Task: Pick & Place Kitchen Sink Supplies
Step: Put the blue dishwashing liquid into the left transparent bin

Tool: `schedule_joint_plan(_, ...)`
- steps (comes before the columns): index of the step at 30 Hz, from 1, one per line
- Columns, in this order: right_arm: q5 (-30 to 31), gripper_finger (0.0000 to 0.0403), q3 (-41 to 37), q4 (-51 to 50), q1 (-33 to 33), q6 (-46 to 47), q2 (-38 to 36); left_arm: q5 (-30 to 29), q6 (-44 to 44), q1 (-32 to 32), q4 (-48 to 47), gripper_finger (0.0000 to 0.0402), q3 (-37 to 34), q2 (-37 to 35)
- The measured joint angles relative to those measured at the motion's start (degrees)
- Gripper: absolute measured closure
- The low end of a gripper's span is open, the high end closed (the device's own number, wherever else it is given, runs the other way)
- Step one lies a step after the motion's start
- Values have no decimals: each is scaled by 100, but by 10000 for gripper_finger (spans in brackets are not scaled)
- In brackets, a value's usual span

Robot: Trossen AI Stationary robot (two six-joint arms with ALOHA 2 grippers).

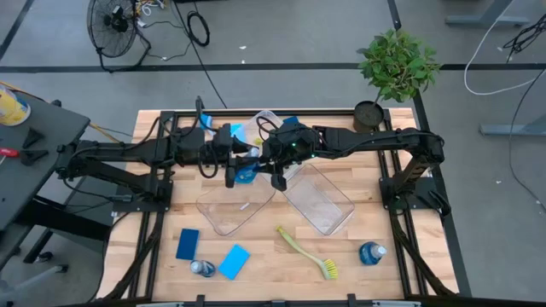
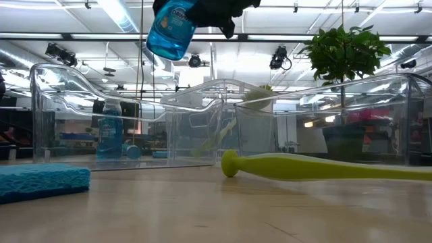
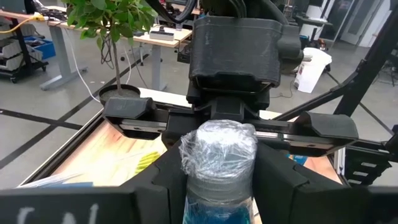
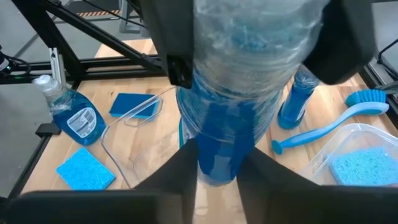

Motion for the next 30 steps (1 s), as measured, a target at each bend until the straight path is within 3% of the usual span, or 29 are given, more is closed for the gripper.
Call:
schedule_joint_plan(8,45,195,-2,97,-2,-23,-15,36,-44,-2,-155,256,0,7)
schedule_joint_plan(13,60,156,-2,67,-9,8,-47,51,-40,-2,-194,260,0,7)
schedule_joint_plan(24,72,157,4,-604,-39,-56,-563,-72,-17,-4,-540,258,-2,-264)
schedule_joint_plan(30,482,170,4,-1160,-50,-162,-977,-180,-36,-2,-880,258,-2,-550)
